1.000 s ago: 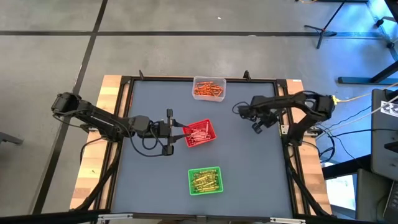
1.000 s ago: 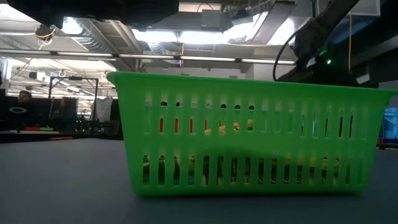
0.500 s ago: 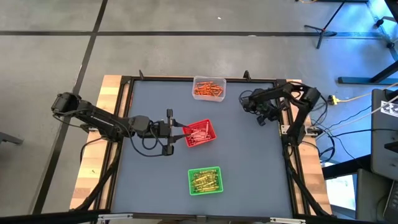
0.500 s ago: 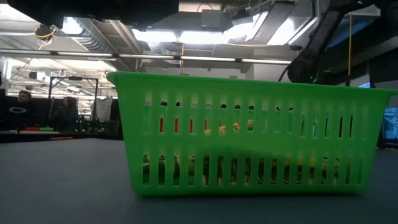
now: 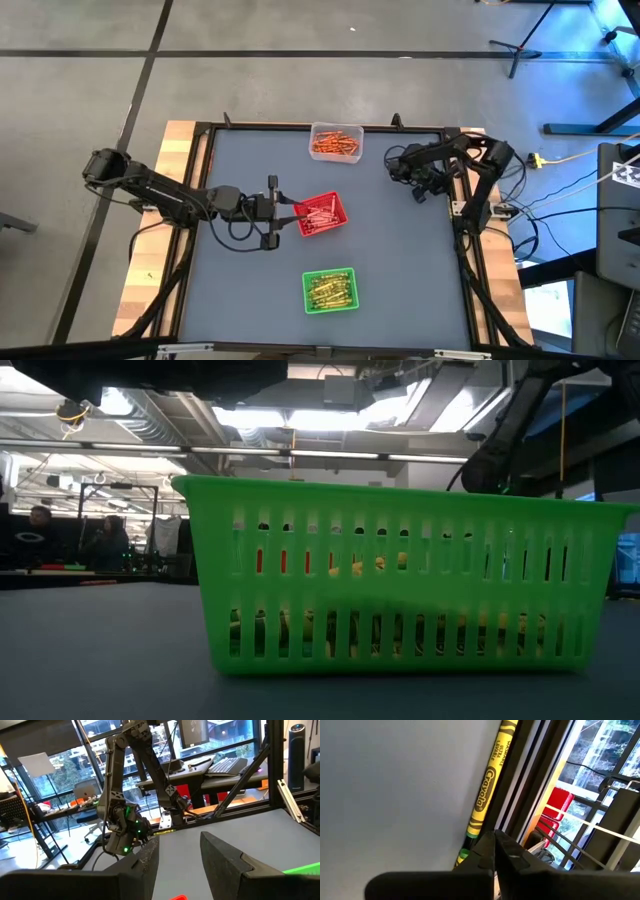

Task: Sort crayons
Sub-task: Put the green crayon into the green bin

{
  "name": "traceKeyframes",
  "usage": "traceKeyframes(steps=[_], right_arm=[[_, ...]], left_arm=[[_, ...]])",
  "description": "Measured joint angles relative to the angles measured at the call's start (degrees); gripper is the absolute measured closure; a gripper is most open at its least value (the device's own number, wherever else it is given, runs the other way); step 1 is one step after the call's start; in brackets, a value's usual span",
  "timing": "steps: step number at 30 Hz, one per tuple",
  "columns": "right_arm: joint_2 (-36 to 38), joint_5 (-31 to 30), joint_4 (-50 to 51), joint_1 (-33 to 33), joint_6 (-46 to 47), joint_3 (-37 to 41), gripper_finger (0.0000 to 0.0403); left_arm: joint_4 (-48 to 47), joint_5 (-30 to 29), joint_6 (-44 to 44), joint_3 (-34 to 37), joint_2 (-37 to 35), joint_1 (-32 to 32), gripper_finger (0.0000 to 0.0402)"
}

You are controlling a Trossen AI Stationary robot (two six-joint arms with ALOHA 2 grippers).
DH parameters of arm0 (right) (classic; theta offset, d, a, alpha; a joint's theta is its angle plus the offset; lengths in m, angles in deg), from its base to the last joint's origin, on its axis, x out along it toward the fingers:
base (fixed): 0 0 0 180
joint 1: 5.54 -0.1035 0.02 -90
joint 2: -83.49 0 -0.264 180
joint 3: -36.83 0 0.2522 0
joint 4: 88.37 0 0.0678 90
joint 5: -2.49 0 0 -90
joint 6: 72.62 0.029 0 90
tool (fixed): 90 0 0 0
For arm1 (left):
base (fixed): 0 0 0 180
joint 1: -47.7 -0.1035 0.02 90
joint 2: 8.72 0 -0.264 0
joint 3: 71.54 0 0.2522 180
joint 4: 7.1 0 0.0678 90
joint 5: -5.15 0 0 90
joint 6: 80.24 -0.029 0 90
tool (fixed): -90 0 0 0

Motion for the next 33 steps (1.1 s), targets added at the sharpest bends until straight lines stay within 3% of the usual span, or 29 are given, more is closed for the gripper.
traceKeyframes(steps=[10,20,26,33], right_arm=[[0.2,1.1,0.8,0.0,-1.2,0.0,0.0402],[5.8,3.8,1.0,0.0,-2.1,0.1,0.0402],[6.2,5.9,-4.3,0.0,-2.8,2.3,0.0402],[6.3,3.6,-7.2,2.0,-2.9,4.9,0.0402]], left_arm=[[0.0,0.0,0.0,0.0,0.0,0.0,0.0273],[0.0,0.0,0.0,0.0,0.0,0.0,0.0273],[0.0,0.0,0.0,0.0,0.0,0.0,0.0273],[-0.1,-0.1,0.0,0.0,0.0,0.0,0.0273]])
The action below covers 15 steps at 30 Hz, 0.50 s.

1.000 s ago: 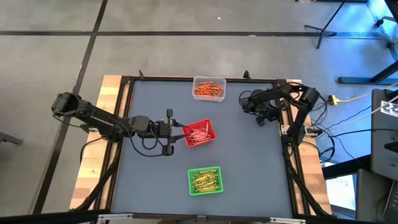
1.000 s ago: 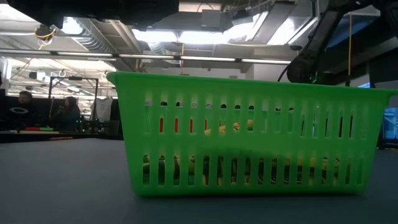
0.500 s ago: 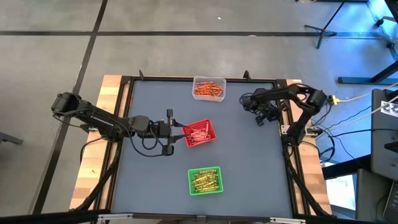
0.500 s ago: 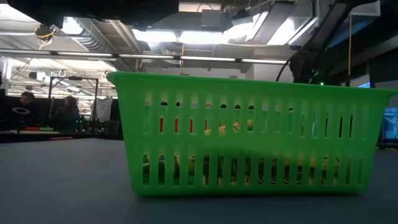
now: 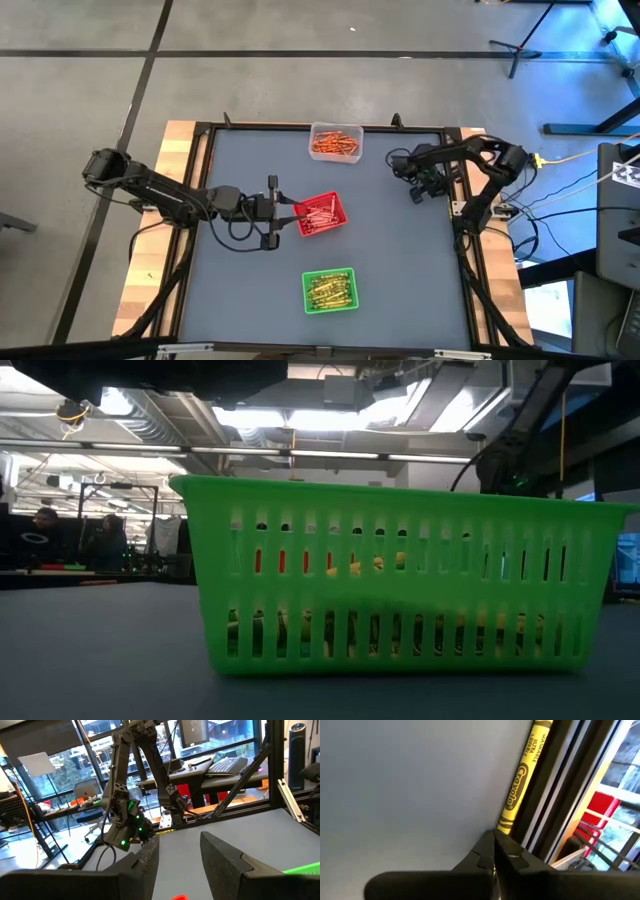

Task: Sort crayons
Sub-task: Put the green crayon into the green bin

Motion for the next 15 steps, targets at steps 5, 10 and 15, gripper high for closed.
traceKeyframes(steps=[5,10,15], right_arm=[[0.0,-1.8,-0.3,1.4,-0.4,0.1,0.0402],[-0.8,-3.4,-0.7,1.5,-1.5,0.1,0.0402],[-1.5,-4.2,-0.6,2.7,-1.5,0.0,0.0402]], left_arm=[[0.1,0.0,0.0,0.0,0.0,0.0,0.0273],[0.1,0.0,0.0,0.0,0.0,0.0,0.0273],[0.1,0.0,0.0,0.0,0.0,0.0,0.0273]])
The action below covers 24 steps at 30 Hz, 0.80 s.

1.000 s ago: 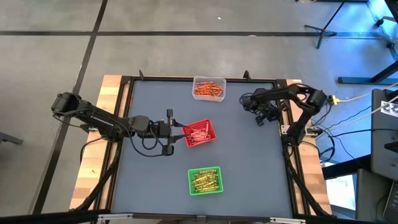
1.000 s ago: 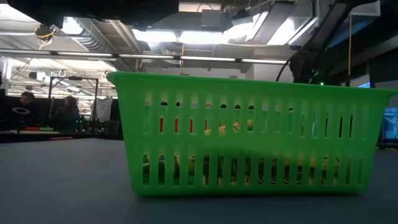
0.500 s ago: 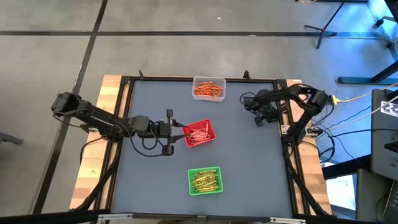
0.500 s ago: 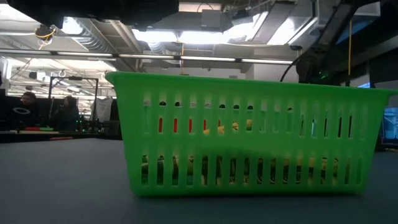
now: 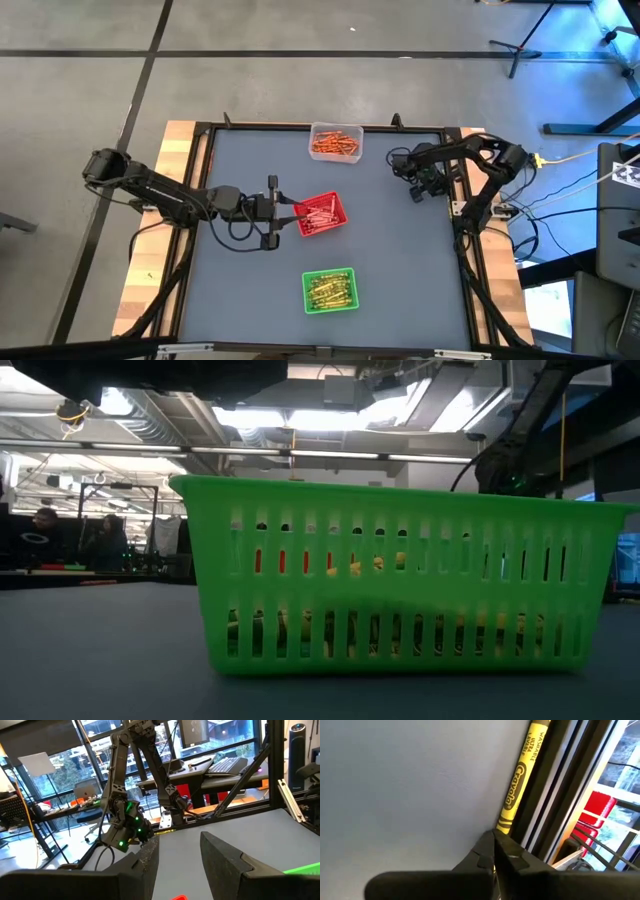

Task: Sort crayons
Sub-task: Put the green crayon into the green bin

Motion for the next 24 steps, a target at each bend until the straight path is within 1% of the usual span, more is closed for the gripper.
traceKeyframes(steps=[9,11,14,24], right_arm=[[-0.2,-0.9,2.1,0.0,1.4,-1.1,0.0402],[-0.2,-3.3,2.8,0.1,1.5,-1.4,0.0402],[-0.3,-3.4,3.7,-0.6,1.6,-1.3,0.0402],[-0.1,1.3,2.5,-1.0,-0.1,-0.6,0.0402]], left_arm=[[0.0,0.0,0.0,0.0,0.0,0.0,0.0273],[0.0,0.0,0.0,0.0,0.0,0.0,0.0273],[0.0,0.0,0.0,0.0,0.0,0.0,0.0273],[-0.1,0.0,0.0,0.0,0.0,0.0,0.0273]])
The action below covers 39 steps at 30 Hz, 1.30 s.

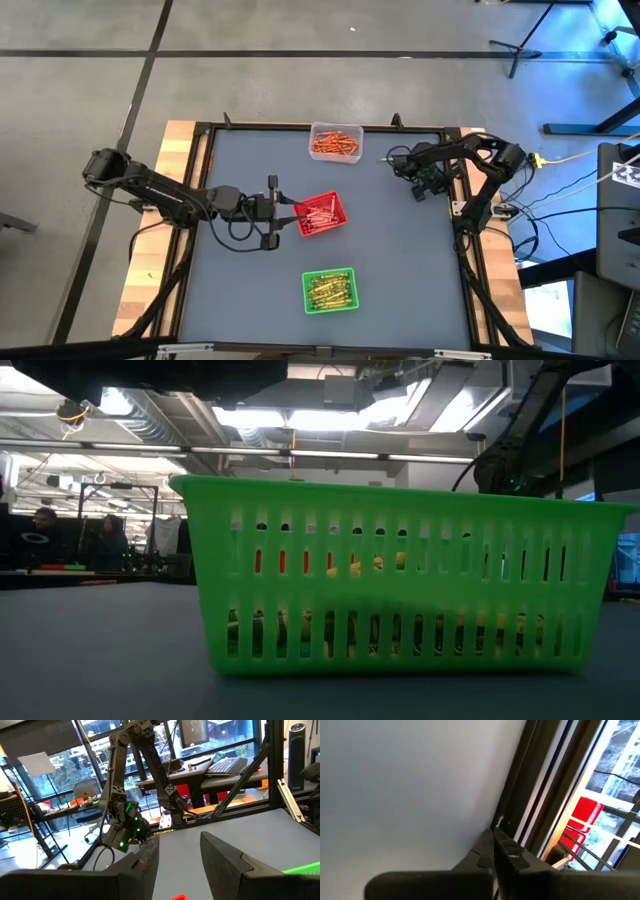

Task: Sort crayons
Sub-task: Put the green crayon into the green bin

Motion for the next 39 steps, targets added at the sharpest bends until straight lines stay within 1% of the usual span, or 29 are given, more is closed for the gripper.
traceKeyframes(steps=[5,8,11,18,20,24,26,28,30,34,39], right_arm=[[0.0,2.8,1.6,0.0,0.2,0.0,0.0402],[0.0,6.0,2.6,-0.9,0.0,0.0,0.0402],[-0.1,10.6,4.6,-2.5,0.0,0.3,0.0402],[-0.1,13.6,6.5,-3.8,-0.1,0.3,0.0402],[-0.1,15.1,6.9,-4.3,-0.4,0.3,0.0402],[-0.1,20.0,7.4,-6.4,-2.8,1.3,0.0402],[-0.1,21.0,7.3,-7.8,-3.3,1.7,0.0402],[-0.1,21.0,7.2,-9.7,-4.1,1.7,0.0402],[-0.1,22.4,7.3,-12.1,-4.2,1.7,0.0402],[-0.1,29.2,8.4,-18.3,-4.4,1.1,0.0402],[0.0,29.3,11.0,-26.7,-2.6,-1.6,0.0402]], left_arm=[[0.0,0.0,0.0,0.0,0.0,0.0,0.0273],[0.0,0.0,0.0,0.0,0.0,0.0,0.0273],[0.0,0.0,0.0,0.0,0.0,0.0,0.0273],[0.0,0.2,0.2,0.0,0.0,0.0,0.0273],[0.0,0.2,0.2,0.0,0.0,0.0,0.0273],[0.0,0.2,0.2,0.0,0.0,0.0,0.0273],[0.0,0.2,0.1,0.0,0.0,0.0,0.0273],[0.0,0.2,0.1,0.0,0.0,0.0,0.0273],[0.0,0.2,0.0,0.0,0.0,0.0,0.0273],[0.0,0.2,0.0,0.0,0.0,0.0,0.0273],[0.1,0.2,0.0,0.0,0.0,0.0,0.0273]])
